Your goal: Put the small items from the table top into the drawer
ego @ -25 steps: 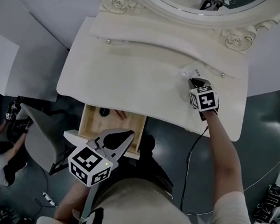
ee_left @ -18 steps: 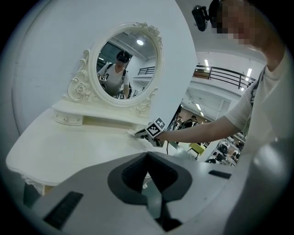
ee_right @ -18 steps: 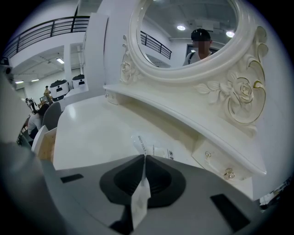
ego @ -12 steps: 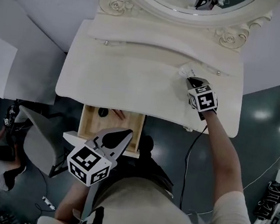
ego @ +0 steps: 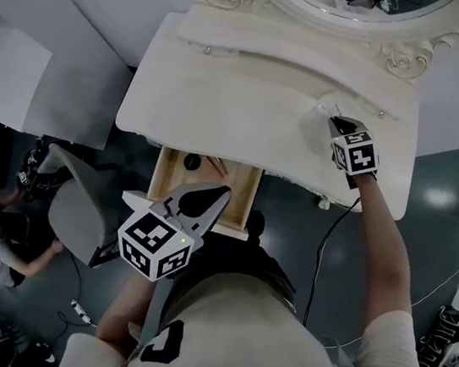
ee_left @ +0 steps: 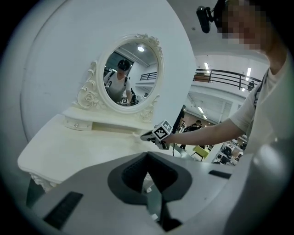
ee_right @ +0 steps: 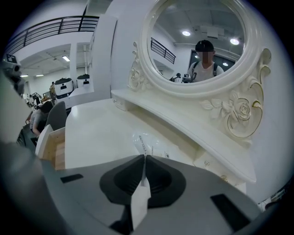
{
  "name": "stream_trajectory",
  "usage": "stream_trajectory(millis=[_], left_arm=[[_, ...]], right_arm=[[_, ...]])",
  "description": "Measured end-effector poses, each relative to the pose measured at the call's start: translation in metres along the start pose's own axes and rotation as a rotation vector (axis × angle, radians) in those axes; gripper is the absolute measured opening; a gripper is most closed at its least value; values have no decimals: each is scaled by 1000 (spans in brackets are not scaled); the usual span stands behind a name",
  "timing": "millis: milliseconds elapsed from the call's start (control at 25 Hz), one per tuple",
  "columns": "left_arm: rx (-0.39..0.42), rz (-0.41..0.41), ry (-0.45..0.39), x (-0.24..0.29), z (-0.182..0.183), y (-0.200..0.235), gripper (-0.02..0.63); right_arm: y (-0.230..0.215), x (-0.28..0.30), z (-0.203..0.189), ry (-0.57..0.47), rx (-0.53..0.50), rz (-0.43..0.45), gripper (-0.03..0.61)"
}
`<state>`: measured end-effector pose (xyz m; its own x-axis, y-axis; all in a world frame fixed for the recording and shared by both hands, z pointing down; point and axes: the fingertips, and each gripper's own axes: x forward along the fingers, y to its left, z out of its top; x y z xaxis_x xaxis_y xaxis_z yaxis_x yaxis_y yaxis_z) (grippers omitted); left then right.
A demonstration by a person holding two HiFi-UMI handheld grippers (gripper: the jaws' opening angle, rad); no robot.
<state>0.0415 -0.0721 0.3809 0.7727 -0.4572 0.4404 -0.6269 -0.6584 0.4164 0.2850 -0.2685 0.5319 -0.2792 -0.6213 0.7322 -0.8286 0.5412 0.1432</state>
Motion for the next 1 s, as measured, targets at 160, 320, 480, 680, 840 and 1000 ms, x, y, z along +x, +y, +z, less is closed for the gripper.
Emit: stream_trajectory(millis=[160,320,480,680,840,1000], left_arm=[[9,32,-32,-17,6,10,57],[11,51,-55,-33,5,18,57],[13,57,-66,-45,2,23,57],[20,51,-67,-60,-4,26,57],[26,49,-71,-69,-7,28,57],[36,40,-78,-76,-6,25,57]], right_arm=[[12,-7,10,-16,-21,8,34],[25,-11,16,-24,-38,14,34],[35,-14,20,-22,-50,13,34],[47,-18,25,-20,-57,3,34],[58,-24,27,-21,-60,4,34],[65,-34,29,-23,-73,1,34]])
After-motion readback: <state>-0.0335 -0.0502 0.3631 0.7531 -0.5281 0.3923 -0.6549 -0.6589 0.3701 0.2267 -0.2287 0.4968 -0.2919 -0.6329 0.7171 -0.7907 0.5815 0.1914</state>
